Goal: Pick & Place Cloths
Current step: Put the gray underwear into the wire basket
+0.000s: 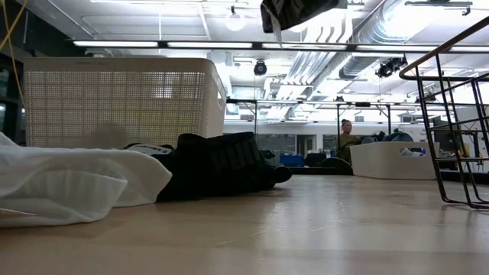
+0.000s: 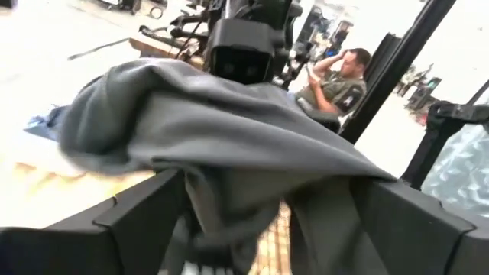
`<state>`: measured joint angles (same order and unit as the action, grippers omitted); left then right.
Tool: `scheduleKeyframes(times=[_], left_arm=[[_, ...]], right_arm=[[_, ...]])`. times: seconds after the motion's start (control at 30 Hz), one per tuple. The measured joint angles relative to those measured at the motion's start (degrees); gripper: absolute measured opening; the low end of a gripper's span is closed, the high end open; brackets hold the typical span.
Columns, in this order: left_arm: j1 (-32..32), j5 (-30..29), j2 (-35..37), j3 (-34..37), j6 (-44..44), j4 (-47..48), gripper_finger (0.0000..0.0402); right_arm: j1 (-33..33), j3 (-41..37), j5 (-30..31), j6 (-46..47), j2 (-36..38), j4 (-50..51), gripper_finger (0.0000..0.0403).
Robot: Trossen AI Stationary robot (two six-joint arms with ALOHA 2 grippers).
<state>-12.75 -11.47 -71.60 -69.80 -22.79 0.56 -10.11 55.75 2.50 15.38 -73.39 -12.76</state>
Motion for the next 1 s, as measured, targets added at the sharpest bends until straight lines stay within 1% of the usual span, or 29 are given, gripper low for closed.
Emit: scheduleKeyframes(times=[0.2, 0.4, 0.5, 0.57, 0.67, 0.77, 1.0], left_arm=[[0.0, -0.84, 4.32, 0.0, 0.46, 6.12, 0.0368], [0.0, -4.25, 8.05, 0.0, 0.49, 15.21, 0.0368], [0.0, -4.63, 9.66, 0.0, -0.01, 19.44, 0.0368], [0.0, -4.74, 10.61, 0.0, -0.55, 21.89, 0.0368], [0.0, -4.76, 11.61, 0.0, -1.46, 24.57, 0.0368], [0.0, -4.76, 12.19, 0.0, -1.48, 25.87, 0.0368], [0.0, -4.75, 12.24, 0.0, -0.39, 27.69, 0.0368]], right_arm=[[0.0, 0.0, 0.54, 1.96, 3.13, 3.5, 0.0017], [-1.58, -0.02, 0.2, 7.32, 6.17, 11.57, 0.0017], [-3.52, 0.0, 0.07, 11.02, 7.86, 15.51, 0.0017], [-4.98, 0.0, 0.01, 13.91, 8.66, 18.1, 0.0017], [-7.44, 0.0, -1.62, 19.07, 9.79, 21.21, 0.0017], [-10.21, 0.0, -2.99, 24.71, 10.66, 24.07, 0.0017], [-17.01, 0.0, -2.94, 40.42, 10.79, 32.18, 0.0017]])
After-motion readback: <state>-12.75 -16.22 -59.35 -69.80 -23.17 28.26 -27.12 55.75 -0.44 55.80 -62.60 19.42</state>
